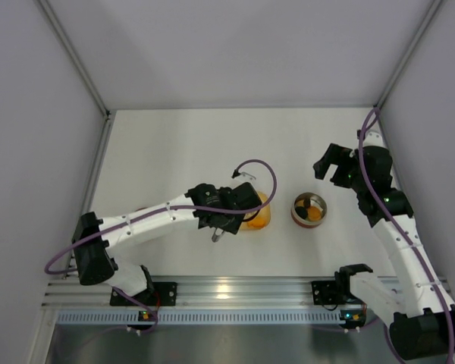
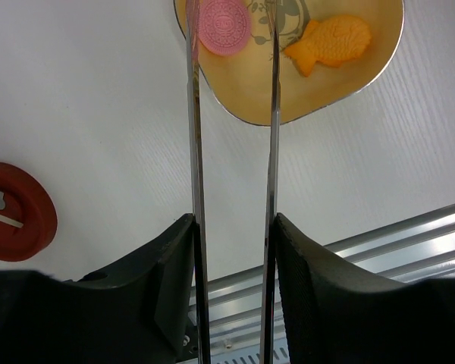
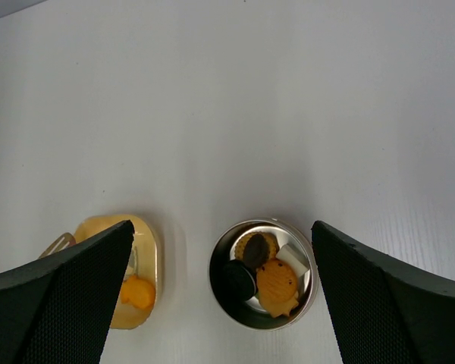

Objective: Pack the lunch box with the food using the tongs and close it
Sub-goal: Pick up the fake food from the plate.

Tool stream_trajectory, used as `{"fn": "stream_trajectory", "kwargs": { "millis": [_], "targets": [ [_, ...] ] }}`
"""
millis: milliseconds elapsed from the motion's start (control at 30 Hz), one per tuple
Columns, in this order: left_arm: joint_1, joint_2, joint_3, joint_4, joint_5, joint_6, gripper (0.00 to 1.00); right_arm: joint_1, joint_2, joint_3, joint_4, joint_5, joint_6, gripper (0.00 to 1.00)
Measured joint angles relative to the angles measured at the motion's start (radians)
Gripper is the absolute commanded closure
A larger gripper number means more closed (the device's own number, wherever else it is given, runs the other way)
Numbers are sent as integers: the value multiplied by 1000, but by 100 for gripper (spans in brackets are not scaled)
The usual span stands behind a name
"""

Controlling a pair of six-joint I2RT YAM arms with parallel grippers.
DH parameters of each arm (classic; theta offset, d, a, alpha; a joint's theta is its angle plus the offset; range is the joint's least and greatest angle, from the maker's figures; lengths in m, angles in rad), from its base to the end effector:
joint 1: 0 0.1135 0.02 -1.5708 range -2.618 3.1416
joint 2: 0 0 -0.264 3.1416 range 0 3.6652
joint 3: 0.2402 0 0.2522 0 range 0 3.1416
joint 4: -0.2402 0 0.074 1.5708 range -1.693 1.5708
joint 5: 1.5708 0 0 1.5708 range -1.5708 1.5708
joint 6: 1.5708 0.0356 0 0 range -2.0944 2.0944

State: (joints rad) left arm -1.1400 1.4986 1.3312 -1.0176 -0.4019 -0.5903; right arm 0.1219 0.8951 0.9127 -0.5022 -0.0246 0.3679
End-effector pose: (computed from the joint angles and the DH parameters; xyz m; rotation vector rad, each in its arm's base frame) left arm 0.1349 -0.2601 0.2962 0.6039 2.5212 -0.0430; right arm 0.1942 0.0247 0.3327 0.2389 2.0576 0.3279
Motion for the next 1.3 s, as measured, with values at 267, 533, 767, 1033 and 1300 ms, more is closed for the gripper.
{"fn": "stream_trajectory", "kwargs": {
  "millis": [267, 533, 767, 1033, 1300],
  "targets": [
    [7, 17, -2, 0, -16, -11, 50, 0, 0, 0, 0, 0, 0, 0],
    [9, 51, -6, -2, -15, -11, 50, 0, 0, 0, 0, 0, -1, 1],
    [13, 54, -6, -2, -13, -10, 50, 0, 0, 0, 0, 0, -1, 1],
    [13, 77, -6, -3, 7, -8, 50, 0, 0, 0, 0, 0, -1, 1],
    [14, 82, -6, 2, 47, 11, 50, 0, 0, 0, 0, 0, -1, 0]
  ]
}}
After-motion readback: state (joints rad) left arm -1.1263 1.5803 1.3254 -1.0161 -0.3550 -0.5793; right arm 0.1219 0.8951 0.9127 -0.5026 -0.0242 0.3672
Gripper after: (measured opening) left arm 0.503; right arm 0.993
